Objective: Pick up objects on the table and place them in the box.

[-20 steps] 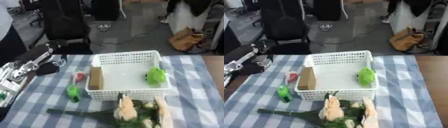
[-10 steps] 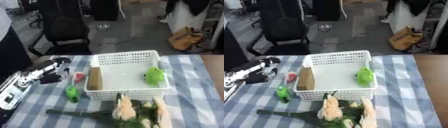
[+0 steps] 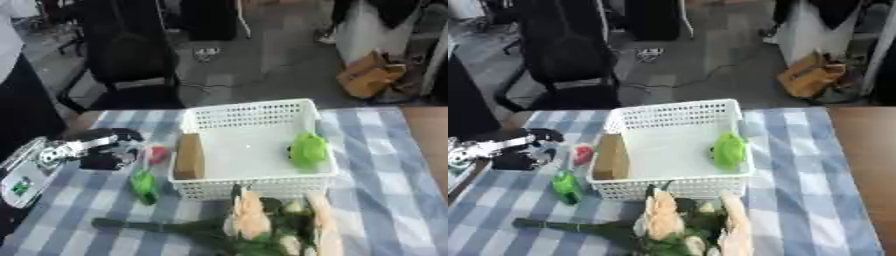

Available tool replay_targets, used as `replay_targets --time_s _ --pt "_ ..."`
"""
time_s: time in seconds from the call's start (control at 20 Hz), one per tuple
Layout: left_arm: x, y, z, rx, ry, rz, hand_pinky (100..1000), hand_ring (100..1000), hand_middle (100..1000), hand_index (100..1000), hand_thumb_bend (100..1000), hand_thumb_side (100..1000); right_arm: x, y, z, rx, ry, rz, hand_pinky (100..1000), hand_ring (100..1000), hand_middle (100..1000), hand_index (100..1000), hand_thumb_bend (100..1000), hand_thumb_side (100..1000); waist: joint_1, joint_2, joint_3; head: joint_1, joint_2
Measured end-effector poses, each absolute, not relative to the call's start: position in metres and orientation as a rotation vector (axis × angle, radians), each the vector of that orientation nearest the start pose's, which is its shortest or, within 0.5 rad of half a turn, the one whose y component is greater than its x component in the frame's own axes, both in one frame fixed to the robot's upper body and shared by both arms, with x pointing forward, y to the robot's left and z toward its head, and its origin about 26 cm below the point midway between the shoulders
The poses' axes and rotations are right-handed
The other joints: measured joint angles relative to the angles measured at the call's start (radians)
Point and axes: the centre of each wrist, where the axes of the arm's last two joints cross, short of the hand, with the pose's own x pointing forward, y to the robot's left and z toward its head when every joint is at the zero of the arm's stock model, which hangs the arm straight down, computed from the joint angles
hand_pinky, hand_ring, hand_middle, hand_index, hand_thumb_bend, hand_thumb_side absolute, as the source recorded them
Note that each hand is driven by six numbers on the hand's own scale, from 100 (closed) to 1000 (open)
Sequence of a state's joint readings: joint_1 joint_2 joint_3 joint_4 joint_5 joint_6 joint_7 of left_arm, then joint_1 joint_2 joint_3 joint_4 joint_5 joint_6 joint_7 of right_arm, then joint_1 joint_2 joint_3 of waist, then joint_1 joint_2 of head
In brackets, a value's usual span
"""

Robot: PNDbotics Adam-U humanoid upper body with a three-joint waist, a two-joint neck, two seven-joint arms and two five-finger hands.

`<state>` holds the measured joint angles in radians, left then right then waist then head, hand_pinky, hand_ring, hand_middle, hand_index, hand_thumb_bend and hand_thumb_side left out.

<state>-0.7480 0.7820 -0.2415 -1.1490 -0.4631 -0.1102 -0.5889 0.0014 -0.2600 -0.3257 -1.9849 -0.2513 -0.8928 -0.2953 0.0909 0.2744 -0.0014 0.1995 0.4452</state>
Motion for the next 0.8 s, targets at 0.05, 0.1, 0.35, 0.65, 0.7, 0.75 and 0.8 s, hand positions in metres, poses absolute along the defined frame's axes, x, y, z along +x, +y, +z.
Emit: replay_targets --time_s 0.05,0.1,0.35,0.65,0.7,0.75,0.8 --pt "0.425 0.377 0.215 0.664 -1.225 -1.457 921 1000 1000 1000 100 815 0.247 -0.360 0.133 0.406 3.245 0.478 713 809 747 816 100 983 0.000 0.000 0.000 0.001 0.000" --pt "0.427 0.376 0.214 0.659 -1.214 -1.462 922 1000 1000 1000 100 820 0.247 -0.360 0.133 0.406 3.245 0.478 713 809 747 816 100 983 0.000 0.000 -0.001 0.002 0.000" --pt "0.436 0.371 0.207 0.597 -1.169 -1.517 965 1000 1000 1000 219 865 0.248 -0.360 0.133 0.405 3.246 0.477 712 809 744 808 100 982 0.000 0.000 -0.004 0.007 0.000" --pt "0.442 0.366 0.208 0.499 -1.109 -1.594 1000 1000 1000 1000 414 1000 0.248 -0.359 0.133 0.395 3.249 0.478 710 808 740 797 100 982 0.004 0.000 -0.005 0.010 0.001" --pt "0.443 0.365 0.207 0.484 -1.099 -1.601 1000 1000 1000 1000 451 1000 0.248 -0.358 0.133 0.393 3.249 0.478 710 805 739 795 100 982 0.005 0.000 -0.005 0.010 0.001" --pt "0.443 0.366 0.207 0.472 -1.091 -1.605 1000 1000 1000 1000 468 1000 0.248 -0.358 0.133 0.390 3.250 0.479 709 803 738 794 100 982 0.005 0.000 -0.005 0.010 0.001" --pt "0.443 0.366 0.208 0.462 -1.084 -1.605 1000 1000 1000 1000 509 1000 0.248 -0.358 0.133 0.385 3.252 0.480 709 799 736 790 100 984 0.005 0.000 -0.004 0.011 0.001"
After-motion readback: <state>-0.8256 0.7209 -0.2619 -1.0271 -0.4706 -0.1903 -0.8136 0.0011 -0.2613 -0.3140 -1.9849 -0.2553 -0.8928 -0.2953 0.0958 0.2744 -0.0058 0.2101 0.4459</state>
